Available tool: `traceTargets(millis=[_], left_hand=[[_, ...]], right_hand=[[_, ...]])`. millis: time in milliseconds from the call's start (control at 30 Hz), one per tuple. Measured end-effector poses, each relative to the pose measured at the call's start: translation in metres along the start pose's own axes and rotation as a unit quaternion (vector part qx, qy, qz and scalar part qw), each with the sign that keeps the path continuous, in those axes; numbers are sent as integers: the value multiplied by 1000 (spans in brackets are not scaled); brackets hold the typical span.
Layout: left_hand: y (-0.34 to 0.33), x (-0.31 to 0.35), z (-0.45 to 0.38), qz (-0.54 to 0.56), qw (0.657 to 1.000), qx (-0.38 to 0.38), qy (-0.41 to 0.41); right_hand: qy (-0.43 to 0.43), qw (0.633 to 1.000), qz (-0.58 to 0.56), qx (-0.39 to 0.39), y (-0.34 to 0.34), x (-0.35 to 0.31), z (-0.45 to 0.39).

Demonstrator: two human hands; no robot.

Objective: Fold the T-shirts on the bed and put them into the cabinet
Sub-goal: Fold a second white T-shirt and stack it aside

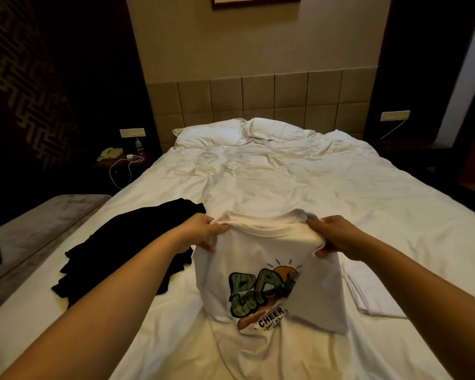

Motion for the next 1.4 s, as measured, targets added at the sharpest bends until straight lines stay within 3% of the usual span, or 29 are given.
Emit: traceTargets(millis=[100,233,367,633,867,1200,1267,1400], left_hand=[[-13,-9,-8,175,984,-33,27],[-17,-15,-23,161,986,6,37],[11,21,-24,103,986,132,-17],[105,134,7,31,944,302,-127],[160,212,74,-16,899,386,-204],[158,228,162,-74,854,423,-293],[158,228,180,-100,831,447,-316],[160,223,224,-142,735,545,-378]], right_hand=[[-58,997,-31,29,9,10,-15],[-88,989,-89,74,7,13,-24],[33,985,-103,137,7,-23,-31],[250,950,-26,186,27,-165,11],[381,899,-43,212,39,-246,86],[503,819,-26,275,46,-258,171],[527,798,-6,292,44,-257,189],[597,735,23,322,39,-252,228]])
Point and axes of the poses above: each hand's wrist, its own z-axis away from the middle knuckle, its own y-axis out of the back of the hand, x = y × z, the point moved 7 cm from there along -z, towards the middle knuckle, and after that the axes turned 12 degrees about -z, right-handed, at the moved point
